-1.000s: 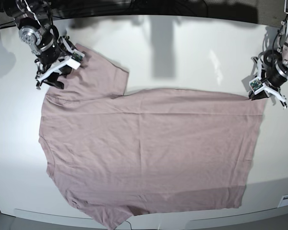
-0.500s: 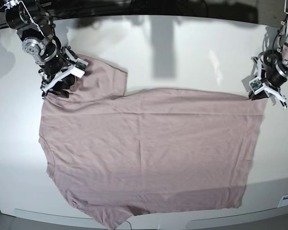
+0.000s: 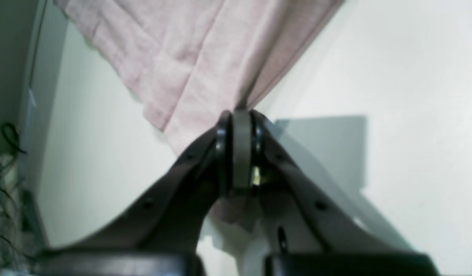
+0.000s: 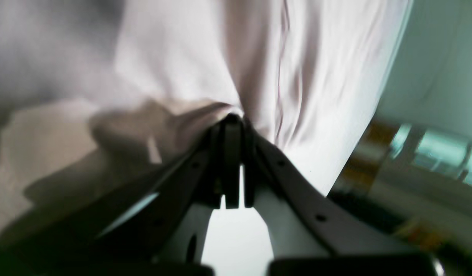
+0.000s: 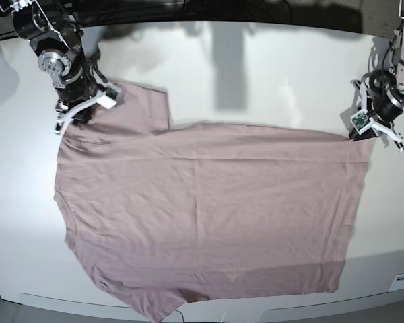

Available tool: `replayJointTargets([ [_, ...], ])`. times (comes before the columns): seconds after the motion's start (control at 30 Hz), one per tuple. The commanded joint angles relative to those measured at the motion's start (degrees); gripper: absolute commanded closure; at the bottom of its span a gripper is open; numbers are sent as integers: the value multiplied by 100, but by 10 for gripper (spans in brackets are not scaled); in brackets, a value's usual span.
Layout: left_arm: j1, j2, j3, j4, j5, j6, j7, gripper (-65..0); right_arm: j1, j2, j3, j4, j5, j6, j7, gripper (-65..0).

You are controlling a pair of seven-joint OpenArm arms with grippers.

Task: Fold the T-shirt properly
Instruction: 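Lift both grippers and pull the shirt toward the robot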

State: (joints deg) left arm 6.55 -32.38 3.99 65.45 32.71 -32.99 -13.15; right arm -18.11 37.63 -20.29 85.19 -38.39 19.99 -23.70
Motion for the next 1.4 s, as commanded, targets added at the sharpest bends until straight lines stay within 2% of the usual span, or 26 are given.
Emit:
replayJointTargets([
  [0.0,243,-39,107,-210,229,-691,758,0,-149,52,-31,-114,514,201,-396,0],
  [0.07,321,-149,98,-203,-354,-691,754,0,-258,151,9,33,1189,-4,-330,0],
  [0.17,553,-455,96,-138,-1338,-693,723,0,-599,457,96,402,2090,-275,59,0],
  [0.27,890,-807,92,59,-2236,-691,713,0,-1071,540,422,769,2107,-310,83,0],
  [0.37,1255,-1051,83,374,-2791,-691,721,0,-1613,527,787,1143,2293,-415,352,0],
  [0.57,2063,-901,-542,1121,-2876,-691,756,0,-2741,507,1438,1679,2430,-765,498,0],
  [0.73,2850,-531,-1449,1825,-2870,-695,752,0,-3532,503,1818,2039,2430,-986,557,0],
  [0.93,3427,-92,-2354,2380,-2870,-699,688,0,-4098,476,2057,2479,2420,-1237,555,0],
  [1.07,3473,17,-2662,2632,-2876,-695,688,0,-4124,476,2234,2857,2389,-1410,553,0],
  [1.2,3379,11,-2765,2839,-3189,-695,667,0,-3928,494,2424,3169,2538,-1410,562,0],
  [1.37,3003,13,-2763,2914,-3167,-695,793,0,-3335,492,2476,3180,2922,-1353,570,0],
])
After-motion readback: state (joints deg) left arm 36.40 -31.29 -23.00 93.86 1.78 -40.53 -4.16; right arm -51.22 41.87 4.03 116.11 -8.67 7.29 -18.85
